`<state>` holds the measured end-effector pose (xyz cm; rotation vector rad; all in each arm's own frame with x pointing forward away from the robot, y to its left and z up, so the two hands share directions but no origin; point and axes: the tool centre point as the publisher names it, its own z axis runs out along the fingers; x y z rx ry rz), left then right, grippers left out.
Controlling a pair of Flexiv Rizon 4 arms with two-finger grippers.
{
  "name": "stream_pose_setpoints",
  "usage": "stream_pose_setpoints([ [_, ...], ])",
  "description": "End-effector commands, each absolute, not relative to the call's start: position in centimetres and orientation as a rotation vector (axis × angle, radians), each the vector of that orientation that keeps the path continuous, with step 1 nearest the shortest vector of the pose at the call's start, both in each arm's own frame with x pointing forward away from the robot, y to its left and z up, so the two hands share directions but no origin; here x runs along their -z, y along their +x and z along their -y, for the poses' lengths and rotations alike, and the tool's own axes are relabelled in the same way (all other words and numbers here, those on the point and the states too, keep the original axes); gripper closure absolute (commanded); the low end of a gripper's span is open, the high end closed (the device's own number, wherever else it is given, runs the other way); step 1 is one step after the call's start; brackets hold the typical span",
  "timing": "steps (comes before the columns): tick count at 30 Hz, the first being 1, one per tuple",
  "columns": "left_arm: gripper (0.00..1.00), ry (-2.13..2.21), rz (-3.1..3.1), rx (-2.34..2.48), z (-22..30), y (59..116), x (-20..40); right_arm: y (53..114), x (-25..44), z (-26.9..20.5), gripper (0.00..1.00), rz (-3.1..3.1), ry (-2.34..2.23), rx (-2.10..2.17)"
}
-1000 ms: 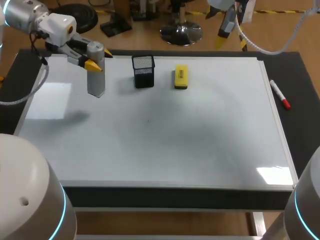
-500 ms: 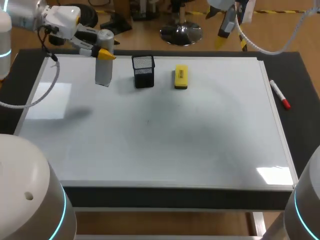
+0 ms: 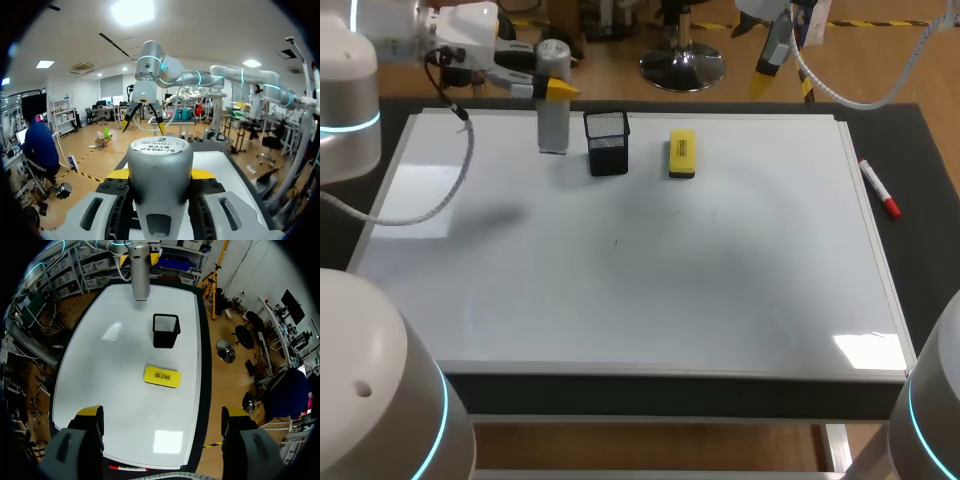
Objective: Pick up the inspection probe, press it on each red-marked spot on the whiteboard one by one, put down the probe, pick up the eraser, and wipe off all the red marks.
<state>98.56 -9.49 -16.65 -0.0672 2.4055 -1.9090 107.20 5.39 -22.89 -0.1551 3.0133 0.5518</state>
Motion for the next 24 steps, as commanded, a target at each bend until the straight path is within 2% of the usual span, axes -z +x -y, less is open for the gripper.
stream_pose_setpoints([
  [1,1.0,-0.051,-2.386,1.944,10.2,99.5,16.9,107.2,22.8,-5.3,0.0,-3.014,-0.156,-0.546],
  [24,1.0,-0.028,-2.229,2.017,14.1,105.3,16.5,107.2,22.8,-5.3,0.0,-3.014,-0.156,-0.546],
])
